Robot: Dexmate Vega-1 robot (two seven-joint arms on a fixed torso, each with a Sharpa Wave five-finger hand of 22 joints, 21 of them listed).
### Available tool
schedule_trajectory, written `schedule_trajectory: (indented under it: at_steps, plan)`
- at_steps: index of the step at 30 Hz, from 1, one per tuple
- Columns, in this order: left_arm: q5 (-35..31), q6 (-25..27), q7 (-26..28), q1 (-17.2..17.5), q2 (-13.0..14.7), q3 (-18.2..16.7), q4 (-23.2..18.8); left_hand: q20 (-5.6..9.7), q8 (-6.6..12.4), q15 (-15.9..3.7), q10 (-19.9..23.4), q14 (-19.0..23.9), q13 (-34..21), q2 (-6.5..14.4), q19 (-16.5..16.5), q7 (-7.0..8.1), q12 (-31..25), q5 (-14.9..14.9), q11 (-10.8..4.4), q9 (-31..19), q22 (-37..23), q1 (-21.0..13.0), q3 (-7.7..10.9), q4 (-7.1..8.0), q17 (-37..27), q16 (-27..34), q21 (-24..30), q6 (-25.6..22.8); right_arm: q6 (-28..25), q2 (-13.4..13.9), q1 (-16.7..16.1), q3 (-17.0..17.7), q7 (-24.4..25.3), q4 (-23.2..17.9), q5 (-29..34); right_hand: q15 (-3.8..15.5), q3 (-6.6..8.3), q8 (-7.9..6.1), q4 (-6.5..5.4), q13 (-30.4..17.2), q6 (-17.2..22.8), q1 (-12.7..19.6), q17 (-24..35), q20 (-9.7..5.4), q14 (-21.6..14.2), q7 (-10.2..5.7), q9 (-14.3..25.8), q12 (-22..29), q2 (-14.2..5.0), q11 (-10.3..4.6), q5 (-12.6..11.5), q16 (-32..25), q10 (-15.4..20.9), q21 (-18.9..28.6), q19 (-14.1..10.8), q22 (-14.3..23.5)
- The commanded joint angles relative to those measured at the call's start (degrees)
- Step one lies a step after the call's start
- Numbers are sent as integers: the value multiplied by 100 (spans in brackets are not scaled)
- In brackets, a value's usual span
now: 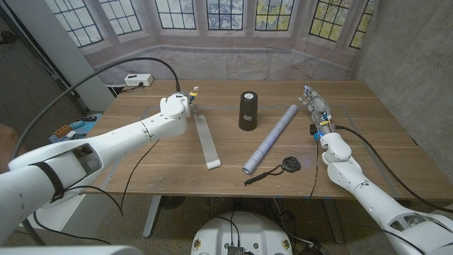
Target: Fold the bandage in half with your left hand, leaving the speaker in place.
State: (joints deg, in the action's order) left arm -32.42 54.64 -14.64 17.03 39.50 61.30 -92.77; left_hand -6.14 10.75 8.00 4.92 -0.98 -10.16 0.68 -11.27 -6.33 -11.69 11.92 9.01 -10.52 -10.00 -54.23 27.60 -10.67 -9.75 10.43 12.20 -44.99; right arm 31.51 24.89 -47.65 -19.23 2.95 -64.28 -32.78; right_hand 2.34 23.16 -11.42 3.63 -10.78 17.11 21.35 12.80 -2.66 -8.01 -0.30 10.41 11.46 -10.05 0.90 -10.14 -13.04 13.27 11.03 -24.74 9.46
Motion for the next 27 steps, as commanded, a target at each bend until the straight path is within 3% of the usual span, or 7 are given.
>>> schedule_trajectory:
  at_steps: [1,11,27]
  plan:
    - [-24,67,378,340,88,-194,-211,-17,9,7,61,56,-5,-13,-53,-6,-8,43,13,-35,-15,-125,64,1,-6,21,-29,38,56,-26,50,-13,-76,91,-12,134,12,-8,28,-14,71,42,4,-236,-59,-2,2,5,-4,45,-4,-28,44,0,-40,17]
    - [-23,-134,826,574,60,-328,-138,-9,38,-32,188,174,-6,-25,-116,56,-34,58,-16,-43,-21,-303,74,23,-7,37,-18,1,36,-20,1,-12,-20,47,-1,132,14,-2,30,-14,92,40,5,-238,-58,10,2,4,-3,54,-4,-27,53,-1,-45,17]
    - [-73,-503,1091,622,-159,-343,254,22,49,-69,256,259,-8,-40,-168,72,-35,71,-43,-47,-26,-424,66,40,-8,38,-9,-37,8,8,-37,2,5,44,-5,127,17,4,33,-14,122,39,6,-232,-61,23,3,-1,-3,50,-4,-28,54,-3,-49,17]
